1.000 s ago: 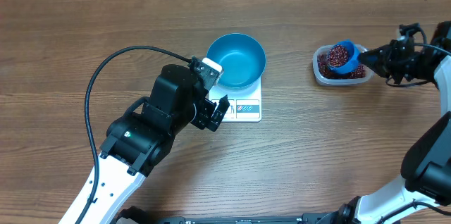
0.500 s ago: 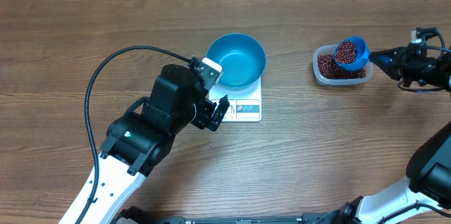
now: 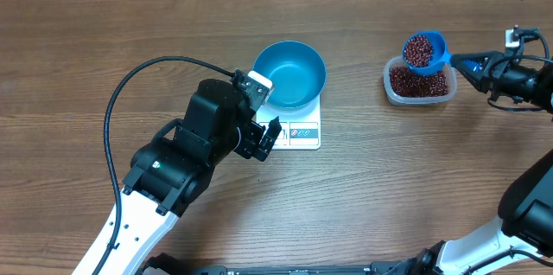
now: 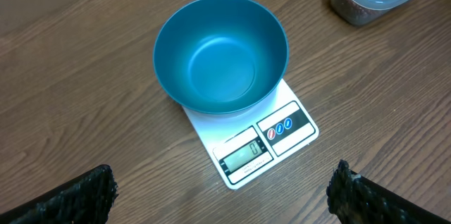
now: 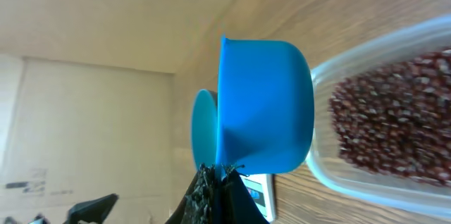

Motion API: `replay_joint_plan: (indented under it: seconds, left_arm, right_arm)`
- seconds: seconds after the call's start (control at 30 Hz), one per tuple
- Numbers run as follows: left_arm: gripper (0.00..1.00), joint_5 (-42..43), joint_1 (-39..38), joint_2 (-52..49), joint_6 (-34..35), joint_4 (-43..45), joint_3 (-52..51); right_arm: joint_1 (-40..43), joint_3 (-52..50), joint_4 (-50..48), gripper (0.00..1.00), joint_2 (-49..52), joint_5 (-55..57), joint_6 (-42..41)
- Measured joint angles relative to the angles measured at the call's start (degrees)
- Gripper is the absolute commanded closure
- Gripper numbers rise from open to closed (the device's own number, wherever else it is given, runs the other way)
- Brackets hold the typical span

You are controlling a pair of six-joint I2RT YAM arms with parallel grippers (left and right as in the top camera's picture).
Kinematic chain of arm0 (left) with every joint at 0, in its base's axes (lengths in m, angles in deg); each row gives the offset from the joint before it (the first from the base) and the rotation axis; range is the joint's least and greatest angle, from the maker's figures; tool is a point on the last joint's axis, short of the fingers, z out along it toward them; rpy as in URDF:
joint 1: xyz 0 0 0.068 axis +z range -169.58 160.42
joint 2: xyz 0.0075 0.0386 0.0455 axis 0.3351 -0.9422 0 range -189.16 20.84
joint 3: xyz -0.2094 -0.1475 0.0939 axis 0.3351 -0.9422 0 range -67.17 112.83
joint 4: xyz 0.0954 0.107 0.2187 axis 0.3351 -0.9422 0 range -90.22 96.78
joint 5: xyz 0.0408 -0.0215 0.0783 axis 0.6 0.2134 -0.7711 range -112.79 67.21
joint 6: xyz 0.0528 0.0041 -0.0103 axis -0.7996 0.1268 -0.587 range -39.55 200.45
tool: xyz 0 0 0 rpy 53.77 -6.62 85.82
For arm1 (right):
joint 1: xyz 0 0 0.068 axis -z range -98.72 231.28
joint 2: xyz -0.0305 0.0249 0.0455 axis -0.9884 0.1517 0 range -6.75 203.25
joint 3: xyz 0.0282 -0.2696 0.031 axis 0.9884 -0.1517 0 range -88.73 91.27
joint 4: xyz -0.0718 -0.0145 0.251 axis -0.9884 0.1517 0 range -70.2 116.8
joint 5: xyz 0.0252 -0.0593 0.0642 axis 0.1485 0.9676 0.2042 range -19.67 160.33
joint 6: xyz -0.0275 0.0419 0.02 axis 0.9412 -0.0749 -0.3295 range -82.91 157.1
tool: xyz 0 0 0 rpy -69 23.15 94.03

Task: Scoop item into bowl and weigh 150g on scale
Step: 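Carry the filled scoop left over the teal bowl with the right gripper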

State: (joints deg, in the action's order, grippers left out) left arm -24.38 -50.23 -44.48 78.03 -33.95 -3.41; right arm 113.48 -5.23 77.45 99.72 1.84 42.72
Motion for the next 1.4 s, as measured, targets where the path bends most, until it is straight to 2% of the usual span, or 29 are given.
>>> replay_joint_plan:
  seconds: [0.37, 0.73, 0.93, 1.2, 1.4]
  left_arm:
    - [0.01, 0.00, 0.00, 0.00, 0.00, 0.02, 0.00]
    - [0.00, 0.00, 0.00, 0.00, 0.00, 0.00, 0.00]
    - [0.01, 0.00, 0.00, 0.00, 0.00, -0.02, 0.00]
    - [0.01, 0.00, 0.00, 0.00, 0.00, 0.00, 0.00]
    - [0.00, 0.00, 0.00, 0.00, 0.00, 0.00, 0.00]
  right_arm:
    - [-1.40, 0.00, -0.04, 0.96, 0.00, -5.53, 0.17]
    - [-8.15, 0.00, -4.33, 0.96, 0.00, -7.26, -1.60]
    - [-13.27, -0.07, -13.86, 0.96, 0.00, -7.61, -8.24]
    - [-21.31, -0.11, -28.89, 0.96, 0.00, -5.49, -21.33]
    - [-27.34, -0.13, -34.58, 0.96, 0.00, -2.93, -26.58]
